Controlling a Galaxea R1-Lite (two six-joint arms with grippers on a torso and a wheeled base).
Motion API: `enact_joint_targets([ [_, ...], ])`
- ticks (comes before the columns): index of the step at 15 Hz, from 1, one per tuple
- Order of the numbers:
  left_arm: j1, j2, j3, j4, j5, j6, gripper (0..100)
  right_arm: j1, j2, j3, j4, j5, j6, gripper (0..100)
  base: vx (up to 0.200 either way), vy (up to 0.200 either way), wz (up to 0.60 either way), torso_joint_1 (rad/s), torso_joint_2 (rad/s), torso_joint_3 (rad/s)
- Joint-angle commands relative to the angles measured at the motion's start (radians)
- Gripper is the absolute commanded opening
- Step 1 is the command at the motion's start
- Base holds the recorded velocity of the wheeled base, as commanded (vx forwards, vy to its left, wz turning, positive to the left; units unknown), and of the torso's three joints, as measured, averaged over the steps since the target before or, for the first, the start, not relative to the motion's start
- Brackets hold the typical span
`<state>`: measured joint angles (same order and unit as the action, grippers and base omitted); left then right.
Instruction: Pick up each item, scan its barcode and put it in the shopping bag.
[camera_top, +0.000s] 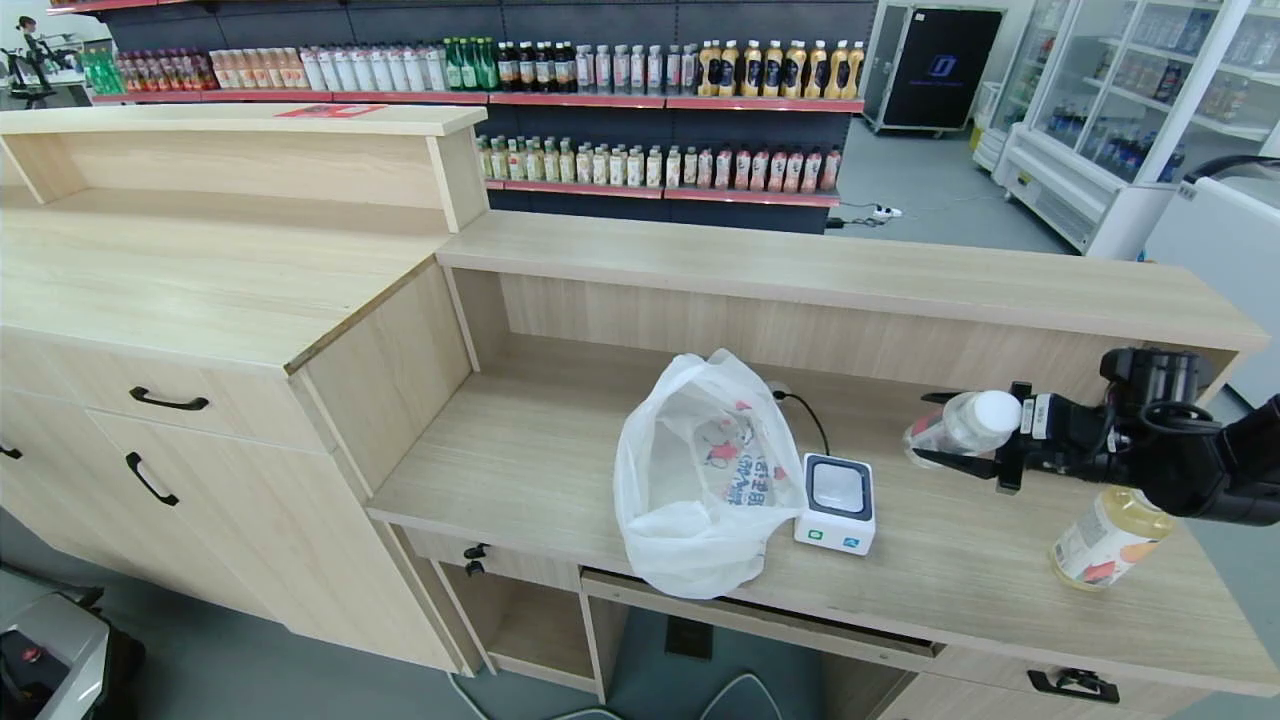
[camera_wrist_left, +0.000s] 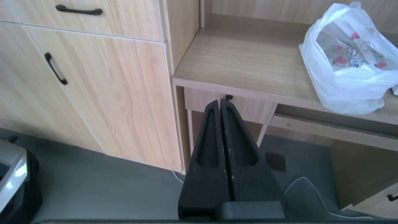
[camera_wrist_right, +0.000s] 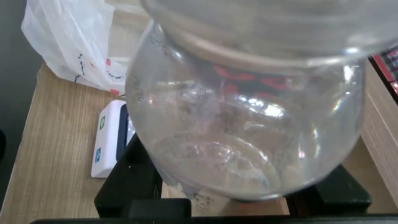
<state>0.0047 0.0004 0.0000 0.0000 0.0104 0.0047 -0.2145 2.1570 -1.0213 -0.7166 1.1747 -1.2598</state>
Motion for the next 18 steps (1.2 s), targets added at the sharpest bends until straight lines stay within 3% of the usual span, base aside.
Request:
enact_joint_targets([
  [1, 0.0, 0.0, 0.0, 0.0, 0.0, 0.0, 0, 0.007, 0.018, -0.003, -0.001, 0.0, -0.001, 0, 0.0, 0.0, 0.0, 0.0, 0.0, 0.0],
  [18, 0.0, 0.0, 0.0, 0.0, 0.0, 0.0, 0, 0.043, 0.11, -0.095, 0.002, 0.02, 0.0, 0, 0.0, 0.0, 0.0, 0.0, 0.0, 0.0],
])
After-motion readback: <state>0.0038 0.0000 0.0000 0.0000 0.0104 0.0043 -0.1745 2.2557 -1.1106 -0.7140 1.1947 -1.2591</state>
